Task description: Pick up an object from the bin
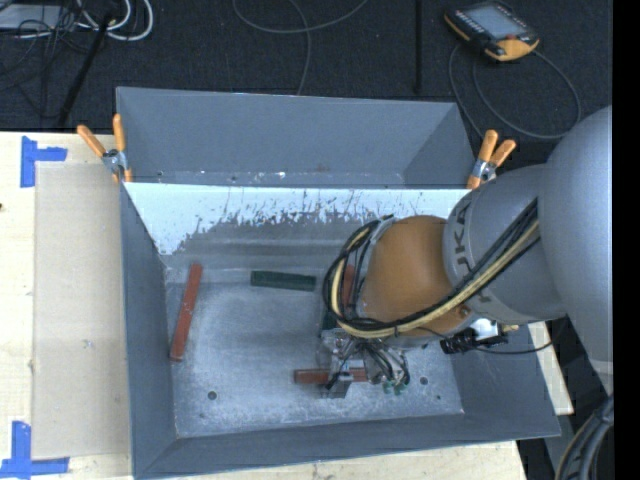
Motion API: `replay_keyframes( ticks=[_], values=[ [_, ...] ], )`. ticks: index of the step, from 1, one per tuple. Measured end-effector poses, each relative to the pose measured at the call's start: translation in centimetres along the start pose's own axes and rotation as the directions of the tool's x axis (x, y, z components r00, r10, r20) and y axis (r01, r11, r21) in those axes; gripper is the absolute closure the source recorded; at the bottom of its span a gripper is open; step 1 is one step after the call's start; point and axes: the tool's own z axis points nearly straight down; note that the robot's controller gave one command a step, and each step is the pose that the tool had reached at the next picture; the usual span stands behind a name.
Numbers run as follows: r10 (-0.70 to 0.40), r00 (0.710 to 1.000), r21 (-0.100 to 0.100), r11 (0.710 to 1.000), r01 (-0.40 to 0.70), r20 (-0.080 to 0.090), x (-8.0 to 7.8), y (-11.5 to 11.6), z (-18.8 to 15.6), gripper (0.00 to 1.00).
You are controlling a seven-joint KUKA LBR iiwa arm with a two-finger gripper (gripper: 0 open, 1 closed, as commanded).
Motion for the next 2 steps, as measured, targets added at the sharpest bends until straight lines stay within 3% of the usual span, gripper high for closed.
replay_keyframes(
  ticks=[1, 2],
  values=[
    [0.000, 1.000, 0.000, 1.000, 0.000, 0.000, 0.0, 0.0, 0.0, 1.00],
    [0.125, 0.992, 0.000, 0.992, -0.125, 0.001, 0.9, 1.4, -15.9, 1.00]
  ],
)
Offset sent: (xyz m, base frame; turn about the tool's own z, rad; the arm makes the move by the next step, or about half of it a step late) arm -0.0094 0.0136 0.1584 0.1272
